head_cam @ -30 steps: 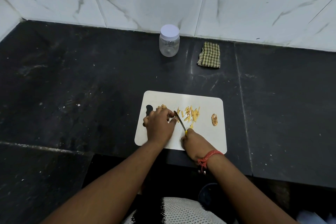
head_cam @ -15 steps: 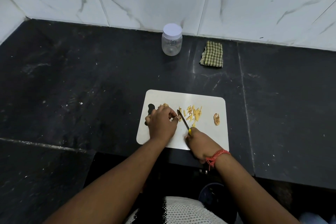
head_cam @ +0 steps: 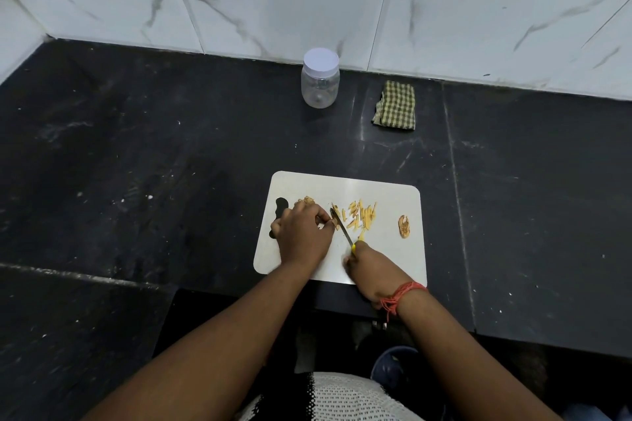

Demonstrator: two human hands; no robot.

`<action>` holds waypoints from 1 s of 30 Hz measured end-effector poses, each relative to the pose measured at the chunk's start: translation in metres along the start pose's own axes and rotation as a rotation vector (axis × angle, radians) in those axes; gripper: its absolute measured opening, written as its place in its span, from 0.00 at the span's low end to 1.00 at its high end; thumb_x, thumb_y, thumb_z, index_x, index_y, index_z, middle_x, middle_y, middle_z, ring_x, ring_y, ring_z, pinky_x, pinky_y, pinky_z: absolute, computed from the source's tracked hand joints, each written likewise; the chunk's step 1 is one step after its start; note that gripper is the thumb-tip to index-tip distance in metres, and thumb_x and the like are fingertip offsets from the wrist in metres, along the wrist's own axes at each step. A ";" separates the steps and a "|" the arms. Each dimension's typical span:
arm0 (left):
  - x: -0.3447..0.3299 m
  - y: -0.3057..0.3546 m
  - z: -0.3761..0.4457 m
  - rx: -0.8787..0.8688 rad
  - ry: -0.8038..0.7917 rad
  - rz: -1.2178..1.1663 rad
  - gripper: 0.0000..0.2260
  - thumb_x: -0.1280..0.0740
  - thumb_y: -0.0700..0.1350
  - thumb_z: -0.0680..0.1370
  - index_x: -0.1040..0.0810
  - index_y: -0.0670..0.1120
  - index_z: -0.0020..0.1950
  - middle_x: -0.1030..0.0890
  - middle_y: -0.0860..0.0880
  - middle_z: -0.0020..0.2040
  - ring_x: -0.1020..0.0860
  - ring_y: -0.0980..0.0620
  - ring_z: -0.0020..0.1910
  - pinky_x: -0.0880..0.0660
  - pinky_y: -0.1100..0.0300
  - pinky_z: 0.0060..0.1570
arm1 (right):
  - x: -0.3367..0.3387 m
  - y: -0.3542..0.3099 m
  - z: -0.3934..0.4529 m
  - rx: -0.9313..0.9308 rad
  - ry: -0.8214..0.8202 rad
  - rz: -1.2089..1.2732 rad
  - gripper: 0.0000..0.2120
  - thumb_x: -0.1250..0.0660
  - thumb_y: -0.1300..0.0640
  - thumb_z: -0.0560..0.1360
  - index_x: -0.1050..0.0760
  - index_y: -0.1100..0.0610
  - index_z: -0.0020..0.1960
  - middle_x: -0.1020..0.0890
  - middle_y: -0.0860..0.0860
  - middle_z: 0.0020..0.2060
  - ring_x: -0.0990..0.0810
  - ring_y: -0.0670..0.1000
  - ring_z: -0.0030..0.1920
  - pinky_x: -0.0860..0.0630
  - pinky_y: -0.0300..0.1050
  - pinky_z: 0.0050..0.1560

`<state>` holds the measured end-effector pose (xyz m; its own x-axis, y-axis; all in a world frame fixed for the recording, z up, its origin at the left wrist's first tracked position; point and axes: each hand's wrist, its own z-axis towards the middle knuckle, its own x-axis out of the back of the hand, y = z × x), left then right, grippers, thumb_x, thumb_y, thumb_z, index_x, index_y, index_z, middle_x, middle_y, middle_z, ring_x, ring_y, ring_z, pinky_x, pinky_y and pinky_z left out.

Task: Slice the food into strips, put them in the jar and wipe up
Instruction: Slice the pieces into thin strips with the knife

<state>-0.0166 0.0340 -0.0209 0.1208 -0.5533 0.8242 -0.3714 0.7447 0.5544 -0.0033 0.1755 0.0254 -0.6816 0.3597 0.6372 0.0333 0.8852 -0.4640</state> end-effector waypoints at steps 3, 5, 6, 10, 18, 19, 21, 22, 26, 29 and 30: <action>-0.001 0.001 0.000 0.009 0.009 -0.001 0.05 0.30 0.54 0.76 0.20 0.54 0.44 0.22 0.57 0.50 0.28 0.50 0.55 0.39 0.51 0.56 | 0.003 -0.002 -0.004 0.006 0.005 0.000 0.04 0.46 0.58 0.82 0.38 0.58 0.50 0.32 0.50 0.34 0.32 0.48 0.33 0.35 0.42 0.40; -0.001 0.002 -0.001 0.018 0.010 -0.008 0.05 0.31 0.54 0.76 0.21 0.54 0.44 0.22 0.57 0.51 0.28 0.50 0.55 0.39 0.51 0.57 | 0.005 -0.004 -0.005 0.003 -0.001 0.014 0.05 0.46 0.58 0.82 0.38 0.59 0.50 0.31 0.51 0.34 0.31 0.49 0.33 0.36 0.43 0.34; -0.001 0.003 -0.001 0.020 0.010 -0.008 0.05 0.31 0.54 0.76 0.21 0.54 0.43 0.22 0.57 0.51 0.28 0.50 0.56 0.39 0.51 0.57 | 0.005 -0.005 -0.006 -0.005 -0.018 0.030 0.04 0.45 0.58 0.82 0.38 0.59 0.50 0.31 0.51 0.34 0.31 0.48 0.32 0.37 0.42 0.31; -0.001 0.003 -0.001 0.018 0.015 -0.002 0.04 0.31 0.53 0.76 0.22 0.55 0.43 0.23 0.57 0.51 0.28 0.50 0.55 0.39 0.51 0.56 | 0.003 -0.006 -0.005 -0.070 -0.041 0.166 0.06 0.45 0.55 0.82 0.35 0.59 0.52 0.29 0.54 0.34 0.29 0.51 0.31 0.34 0.42 0.26; -0.003 0.001 0.000 0.009 0.016 0.002 0.05 0.31 0.55 0.76 0.21 0.55 0.43 0.23 0.57 0.51 0.28 0.50 0.55 0.41 0.52 0.55 | 0.008 -0.004 -0.012 -0.030 -0.007 0.005 0.06 0.46 0.56 0.83 0.36 0.59 0.54 0.22 0.60 0.50 0.28 0.54 0.43 0.35 0.42 0.44; -0.003 0.001 0.000 0.010 0.016 -0.001 0.05 0.31 0.54 0.76 0.21 0.55 0.43 0.23 0.57 0.51 0.28 0.50 0.55 0.40 0.52 0.55 | 0.008 -0.004 -0.013 -0.030 -0.016 -0.004 0.05 0.45 0.57 0.83 0.37 0.59 0.53 0.22 0.61 0.51 0.28 0.54 0.42 0.35 0.42 0.43; -0.003 0.002 0.000 0.010 0.018 -0.002 0.05 0.31 0.54 0.76 0.22 0.55 0.43 0.23 0.57 0.51 0.28 0.50 0.55 0.40 0.51 0.56 | 0.004 -0.005 -0.012 -0.030 -0.024 -0.015 0.04 0.45 0.58 0.83 0.38 0.59 0.52 0.22 0.61 0.52 0.28 0.54 0.42 0.35 0.42 0.42; -0.003 0.002 -0.001 0.011 0.020 -0.001 0.05 0.31 0.54 0.76 0.22 0.55 0.43 0.23 0.57 0.51 0.28 0.50 0.55 0.39 0.51 0.57 | 0.002 -0.005 -0.010 -0.032 -0.019 -0.013 0.04 0.45 0.57 0.83 0.37 0.59 0.52 0.22 0.61 0.52 0.27 0.55 0.43 0.35 0.42 0.43; -0.002 0.002 -0.001 0.014 0.019 -0.007 0.04 0.31 0.53 0.76 0.22 0.55 0.43 0.23 0.57 0.51 0.28 0.50 0.56 0.40 0.51 0.56 | -0.003 -0.002 -0.007 -0.032 -0.022 -0.001 0.04 0.44 0.58 0.82 0.38 0.58 0.51 0.26 0.53 0.40 0.24 0.57 0.44 0.34 0.43 0.43; -0.002 0.002 -0.001 0.012 0.015 -0.001 0.04 0.31 0.53 0.76 0.22 0.55 0.43 0.23 0.57 0.51 0.29 0.50 0.56 0.41 0.52 0.55 | -0.001 0.000 -0.009 -0.002 -0.055 -0.007 0.05 0.43 0.60 0.81 0.39 0.58 0.49 0.32 0.49 0.34 0.31 0.46 0.34 0.35 0.41 0.41; -0.002 0.002 -0.001 0.012 0.017 -0.001 0.04 0.31 0.53 0.76 0.23 0.55 0.43 0.23 0.57 0.51 0.29 0.50 0.56 0.42 0.53 0.55 | -0.001 0.001 -0.009 0.000 -0.059 -0.001 0.05 0.43 0.60 0.81 0.39 0.58 0.49 0.32 0.49 0.34 0.32 0.46 0.34 0.35 0.41 0.41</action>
<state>-0.0164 0.0373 -0.0213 0.1363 -0.5476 0.8256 -0.3827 0.7395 0.5537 0.0041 0.1789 0.0300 -0.7233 0.3406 0.6006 0.0325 0.8857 -0.4631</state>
